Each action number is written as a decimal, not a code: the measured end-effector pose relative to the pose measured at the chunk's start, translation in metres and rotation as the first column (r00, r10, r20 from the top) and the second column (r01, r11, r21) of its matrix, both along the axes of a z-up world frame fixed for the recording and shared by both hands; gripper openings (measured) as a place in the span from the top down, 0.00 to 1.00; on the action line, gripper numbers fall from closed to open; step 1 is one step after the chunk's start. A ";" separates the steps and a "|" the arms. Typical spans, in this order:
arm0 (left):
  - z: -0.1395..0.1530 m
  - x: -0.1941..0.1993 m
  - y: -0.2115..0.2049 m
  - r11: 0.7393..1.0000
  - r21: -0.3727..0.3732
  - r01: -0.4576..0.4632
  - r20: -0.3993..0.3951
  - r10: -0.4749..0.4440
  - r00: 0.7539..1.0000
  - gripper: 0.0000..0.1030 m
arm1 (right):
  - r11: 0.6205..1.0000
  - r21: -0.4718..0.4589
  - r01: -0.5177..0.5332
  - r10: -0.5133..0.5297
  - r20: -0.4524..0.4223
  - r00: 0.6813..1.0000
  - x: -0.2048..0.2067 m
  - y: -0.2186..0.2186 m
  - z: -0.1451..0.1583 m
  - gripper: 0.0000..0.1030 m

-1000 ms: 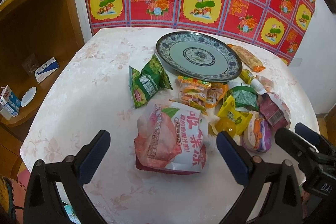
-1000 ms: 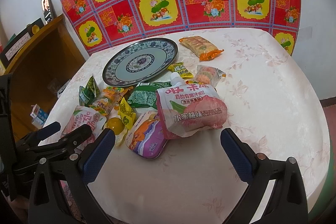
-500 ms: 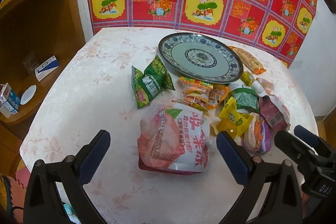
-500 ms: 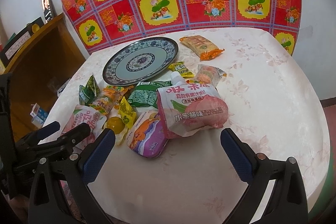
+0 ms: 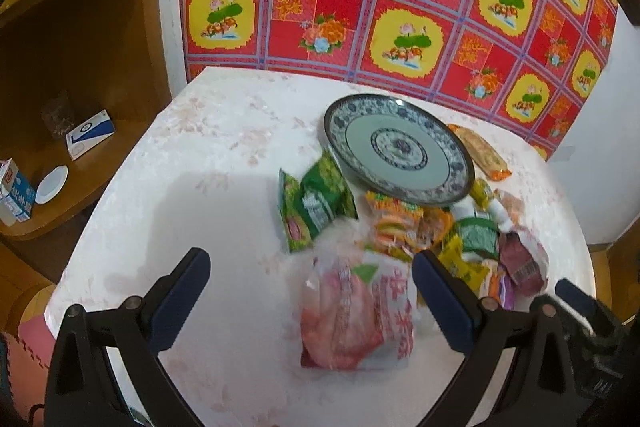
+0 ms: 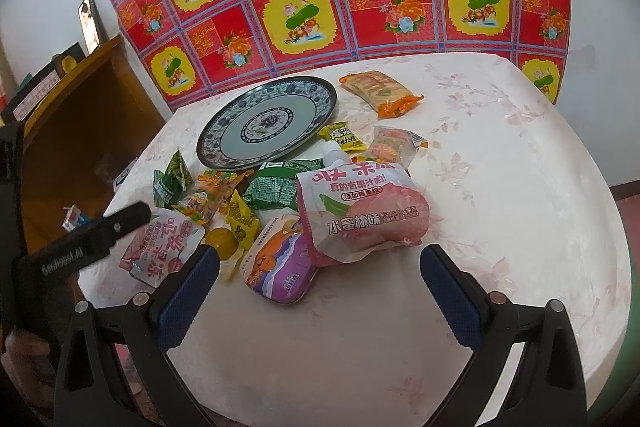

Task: Organize snacks
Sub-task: 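Reach the left gripper to the green chip bag and close on it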

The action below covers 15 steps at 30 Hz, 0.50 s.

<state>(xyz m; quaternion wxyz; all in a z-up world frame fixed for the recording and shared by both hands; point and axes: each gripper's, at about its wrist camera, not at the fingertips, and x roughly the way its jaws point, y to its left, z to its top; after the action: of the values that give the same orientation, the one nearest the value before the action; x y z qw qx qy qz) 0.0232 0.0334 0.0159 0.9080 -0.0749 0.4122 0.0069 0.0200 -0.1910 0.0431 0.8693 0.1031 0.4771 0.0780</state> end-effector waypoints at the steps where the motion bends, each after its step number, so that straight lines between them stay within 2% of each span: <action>1: 0.001 0.004 0.002 1.000 -0.001 0.000 0.002 0.000 1.000 0.00 | 1.000 0.001 -0.001 0.001 0.000 1.000 0.000 0.000 0.000 0.01; 6: 0.003 0.022 0.003 1.000 0.005 -0.001 0.009 0.001 1.000 0.00 | 1.000 0.011 0.001 -0.001 0.001 1.000 0.002 -0.003 0.001 0.01; 15: -0.009 0.041 0.005 1.000 0.001 -0.012 -0.020 0.012 1.000 0.10 | 1.000 0.018 -0.002 0.002 -0.003 1.000 0.003 -0.004 0.000 0.01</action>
<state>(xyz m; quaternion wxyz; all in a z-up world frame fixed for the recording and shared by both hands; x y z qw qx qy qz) 0.0638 0.0381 0.0073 0.9039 -0.0767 0.4206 0.0135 0.0235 -0.1946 0.0435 0.8676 0.1107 0.4776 0.0831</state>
